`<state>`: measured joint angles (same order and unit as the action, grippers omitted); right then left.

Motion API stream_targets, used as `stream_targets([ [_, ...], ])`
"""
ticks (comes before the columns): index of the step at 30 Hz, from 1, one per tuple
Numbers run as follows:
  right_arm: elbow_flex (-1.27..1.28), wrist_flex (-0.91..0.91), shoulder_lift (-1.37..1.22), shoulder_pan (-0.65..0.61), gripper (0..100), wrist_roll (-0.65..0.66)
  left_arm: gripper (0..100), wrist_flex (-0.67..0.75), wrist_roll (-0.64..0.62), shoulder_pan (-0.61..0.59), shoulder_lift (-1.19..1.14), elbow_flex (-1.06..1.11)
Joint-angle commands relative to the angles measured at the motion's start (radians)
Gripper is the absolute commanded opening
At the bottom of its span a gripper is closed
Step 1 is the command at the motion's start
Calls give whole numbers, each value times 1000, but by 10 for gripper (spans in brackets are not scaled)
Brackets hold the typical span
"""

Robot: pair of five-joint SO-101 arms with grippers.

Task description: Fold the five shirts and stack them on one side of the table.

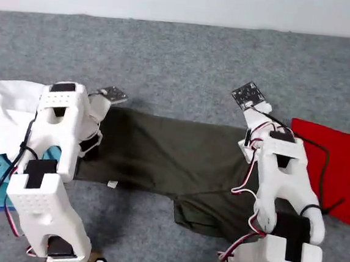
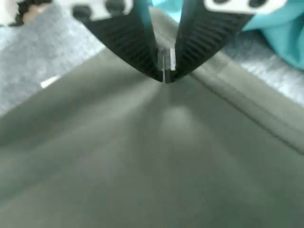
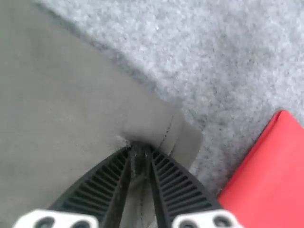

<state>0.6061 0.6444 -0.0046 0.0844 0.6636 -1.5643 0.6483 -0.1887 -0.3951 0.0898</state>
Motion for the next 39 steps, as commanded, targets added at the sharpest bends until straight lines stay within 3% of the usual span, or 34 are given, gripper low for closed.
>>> stream_targets([
  [1,-55,18,19,-1,24,-5,14,-101,12,37,8,-101],
  [10,-55,202,288,8,24,-11,15,-172,-72,95,233,-189],
  [16,-55,367,515,97,27,-11,20,-173,-172,298,414,-189],
  [28,-51,544,737,521,28,-5,19,-173,-230,836,222,-188],
  [35,-49,539,739,737,29,104,22,-181,-232,1056,91,-193],
  [39,-49,535,739,806,29,152,125,-152,-233,1112,48,-194],
])
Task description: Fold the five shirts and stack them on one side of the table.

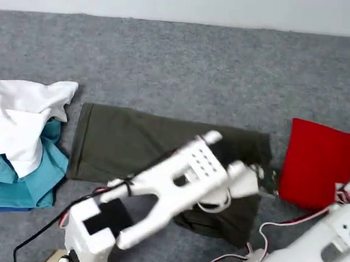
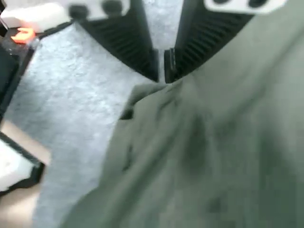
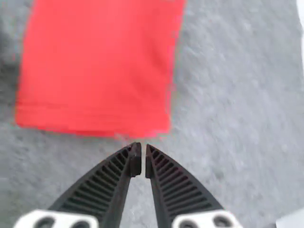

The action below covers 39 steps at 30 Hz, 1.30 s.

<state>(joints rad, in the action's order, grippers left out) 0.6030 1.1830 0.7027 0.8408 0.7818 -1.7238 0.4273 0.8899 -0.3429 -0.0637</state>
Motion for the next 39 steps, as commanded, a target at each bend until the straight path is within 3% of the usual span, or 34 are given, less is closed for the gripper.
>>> stream_targets([
  [1,-46,-4,31,62,29,34,148,21,-12,41,-11,-41],
  [10,-46,4,31,85,29,34,156,97,-12,121,-21,-38],
  [23,-44,4,31,82,29,29,156,150,-12,120,-178,-59],
  [32,-44,4,31,81,29,29,151,184,-80,89,-313,-137],
  [39,-44,4,31,81,29,28,49,184,-87,91,-334,-179],
])
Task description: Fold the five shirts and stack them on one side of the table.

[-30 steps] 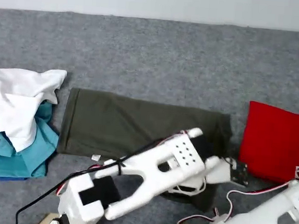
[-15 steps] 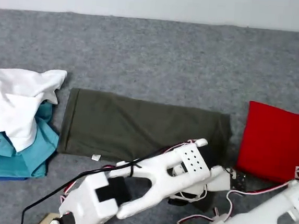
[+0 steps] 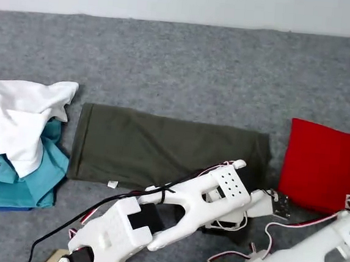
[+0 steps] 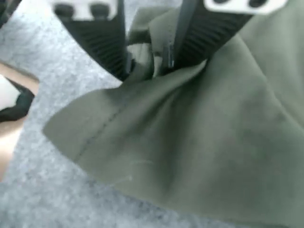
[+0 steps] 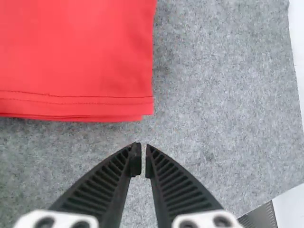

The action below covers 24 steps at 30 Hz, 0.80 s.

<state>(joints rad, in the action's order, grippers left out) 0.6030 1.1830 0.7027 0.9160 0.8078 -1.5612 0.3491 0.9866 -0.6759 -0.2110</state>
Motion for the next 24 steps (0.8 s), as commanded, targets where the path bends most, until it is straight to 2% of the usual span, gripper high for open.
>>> stream_targets([
  [1,-44,2,31,5,29,2,27,21,-9,-6,0,-33],
  [6,-44,-2,31,5,29,5,14,-21,-9,-8,29,-64],
  [12,-44,-2,31,4,29,6,14,-35,-9,-21,180,-76],
  [17,-44,-4,31,4,29,3,17,-17,-11,-103,213,-76],
  [24,-17,-4,31,-5,29,6,18,92,-14,-210,213,-73],
])
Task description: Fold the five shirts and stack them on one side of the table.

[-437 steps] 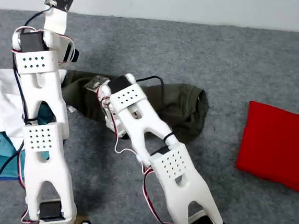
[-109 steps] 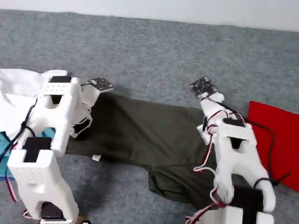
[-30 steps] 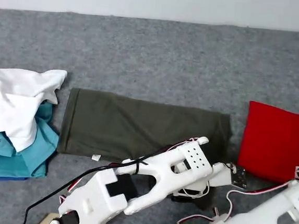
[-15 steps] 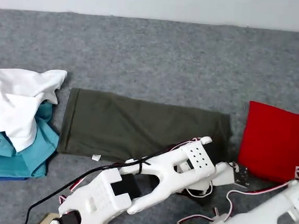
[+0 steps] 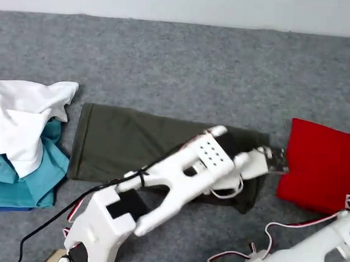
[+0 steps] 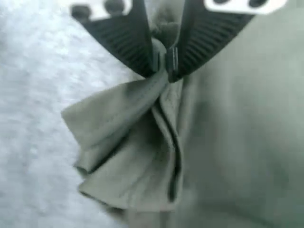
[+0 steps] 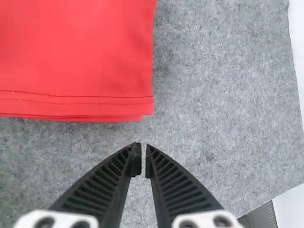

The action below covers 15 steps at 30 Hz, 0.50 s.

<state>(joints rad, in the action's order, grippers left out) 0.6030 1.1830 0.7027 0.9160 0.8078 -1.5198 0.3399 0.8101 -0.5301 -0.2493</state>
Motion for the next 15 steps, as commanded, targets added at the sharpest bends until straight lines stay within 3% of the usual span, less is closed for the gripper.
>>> stream_targets([
  [1,-8,-4,36,-8,29,6,18,64,-5,-40,68,-33],
  [7,9,-4,41,-24,29,5,28,123,-5,-84,66,-31],
  [12,8,-4,42,-22,29,6,171,160,-6,-146,17,-38],
  [15,8,-1,42,-22,29,6,178,180,-2,-176,-26,-39],
])
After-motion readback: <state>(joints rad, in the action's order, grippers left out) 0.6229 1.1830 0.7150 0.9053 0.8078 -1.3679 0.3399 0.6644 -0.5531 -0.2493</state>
